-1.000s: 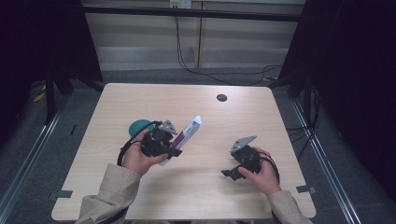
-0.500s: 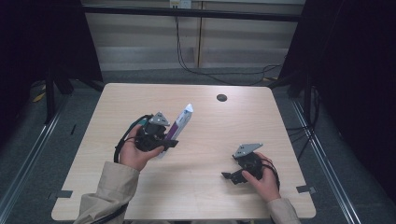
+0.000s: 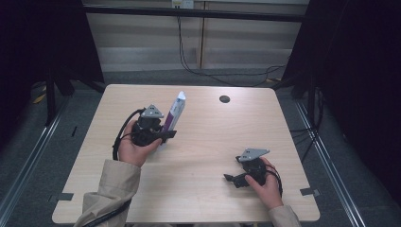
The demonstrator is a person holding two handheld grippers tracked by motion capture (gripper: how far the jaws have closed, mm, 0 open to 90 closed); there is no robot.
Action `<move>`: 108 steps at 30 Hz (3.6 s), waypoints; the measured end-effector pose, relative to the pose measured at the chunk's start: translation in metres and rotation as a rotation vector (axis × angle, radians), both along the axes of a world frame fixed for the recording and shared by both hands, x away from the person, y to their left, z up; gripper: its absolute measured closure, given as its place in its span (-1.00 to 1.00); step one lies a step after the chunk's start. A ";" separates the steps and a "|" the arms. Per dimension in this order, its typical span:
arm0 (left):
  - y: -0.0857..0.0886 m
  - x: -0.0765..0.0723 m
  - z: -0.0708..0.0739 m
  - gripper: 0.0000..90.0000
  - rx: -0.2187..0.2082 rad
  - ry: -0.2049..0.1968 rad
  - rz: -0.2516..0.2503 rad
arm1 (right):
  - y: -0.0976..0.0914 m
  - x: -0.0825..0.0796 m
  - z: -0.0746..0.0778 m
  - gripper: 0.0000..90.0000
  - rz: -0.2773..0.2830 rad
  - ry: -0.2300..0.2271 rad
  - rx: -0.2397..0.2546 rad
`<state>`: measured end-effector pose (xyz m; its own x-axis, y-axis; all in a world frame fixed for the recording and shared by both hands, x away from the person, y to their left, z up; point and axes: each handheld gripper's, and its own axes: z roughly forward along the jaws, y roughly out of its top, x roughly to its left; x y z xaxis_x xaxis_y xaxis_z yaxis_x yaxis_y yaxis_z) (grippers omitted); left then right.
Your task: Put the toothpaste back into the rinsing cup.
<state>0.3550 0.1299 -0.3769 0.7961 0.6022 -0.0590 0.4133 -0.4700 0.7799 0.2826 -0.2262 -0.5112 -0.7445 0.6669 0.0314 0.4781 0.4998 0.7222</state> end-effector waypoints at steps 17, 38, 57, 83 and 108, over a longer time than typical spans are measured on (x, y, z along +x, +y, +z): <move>0.019 0.014 0.014 0.58 -0.099 -0.082 0.129 | 0.000 0.000 0.000 -0.73 -0.001 -0.004 -0.001; 0.050 0.034 0.011 0.58 -0.208 -0.144 0.264 | 0.000 0.000 0.000 -0.73 -0.001 -0.003 -0.001; 0.061 0.038 -0.014 0.57 -0.223 -0.170 0.331 | 0.000 0.000 0.000 -0.73 0.000 -0.004 -0.001; 0.063 0.024 -0.051 0.56 -0.221 -0.135 0.351 | 0.000 -0.001 0.000 -0.72 0.003 -0.009 -0.004; 0.065 0.021 -0.066 0.54 -0.214 -0.123 0.358 | 0.000 -0.001 0.000 -0.72 0.001 -0.008 -0.004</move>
<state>0.3757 0.1945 -0.4425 0.5483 0.8261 -0.1302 0.4187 -0.1365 0.8978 0.2816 -0.2257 -0.5112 -0.7451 0.6665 0.0226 0.4718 0.5029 0.7242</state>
